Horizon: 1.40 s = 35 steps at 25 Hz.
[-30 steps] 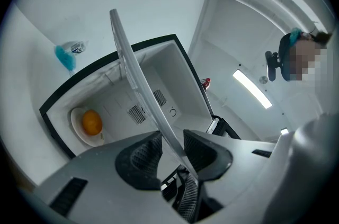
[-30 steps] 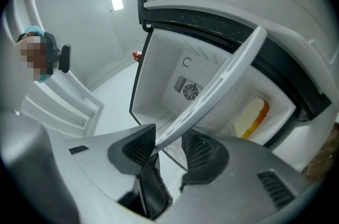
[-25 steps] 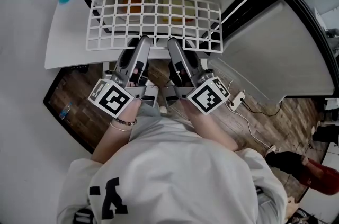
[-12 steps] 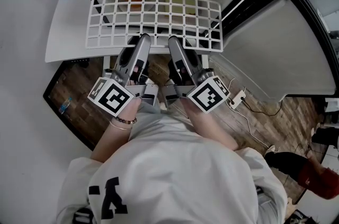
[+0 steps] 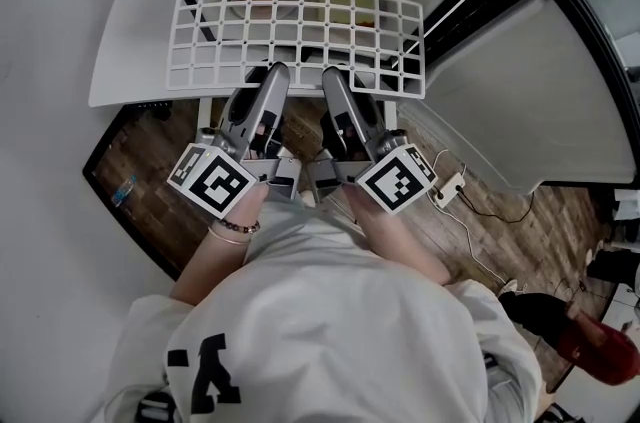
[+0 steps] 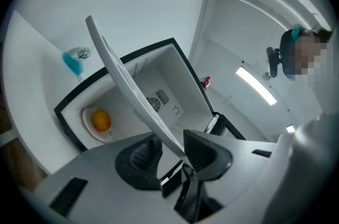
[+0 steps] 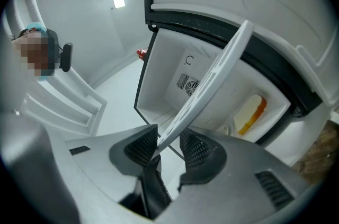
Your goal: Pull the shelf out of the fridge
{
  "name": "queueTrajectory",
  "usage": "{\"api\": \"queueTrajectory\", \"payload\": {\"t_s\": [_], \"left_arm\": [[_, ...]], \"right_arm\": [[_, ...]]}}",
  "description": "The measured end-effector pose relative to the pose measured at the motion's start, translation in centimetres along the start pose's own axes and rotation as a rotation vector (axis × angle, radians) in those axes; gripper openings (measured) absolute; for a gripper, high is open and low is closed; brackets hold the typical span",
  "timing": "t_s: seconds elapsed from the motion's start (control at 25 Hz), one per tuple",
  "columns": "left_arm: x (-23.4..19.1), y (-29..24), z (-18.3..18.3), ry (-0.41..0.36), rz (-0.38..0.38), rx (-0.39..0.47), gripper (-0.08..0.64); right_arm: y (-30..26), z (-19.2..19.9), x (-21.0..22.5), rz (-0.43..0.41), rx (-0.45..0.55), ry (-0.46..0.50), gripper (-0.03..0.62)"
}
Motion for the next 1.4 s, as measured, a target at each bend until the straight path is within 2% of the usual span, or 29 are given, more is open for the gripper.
{"api": "queueTrajectory", "payload": {"t_s": [0.8, 1.4], "left_arm": [[0.1, 1.1, -0.1, -0.004, -0.017, -0.001, 0.129], [5.0, 9.7, -0.5, -0.026, -0.031, 0.010, 0.129]], "right_arm": [[0.4, 1.1, -0.2, 0.006, -0.031, -0.034, 0.143], [7.1, 5.8, -5.2, -0.024, -0.029, -0.022, 0.144]]}}
Point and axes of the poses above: the fingertips, and each gripper's own axes: y backward along the fingers, x to its right, z out of its underside, the point moved 1 cm from there along y, backward along the fingers, and after that the axes turned 12 degrees about z, right-handed, at the moved point
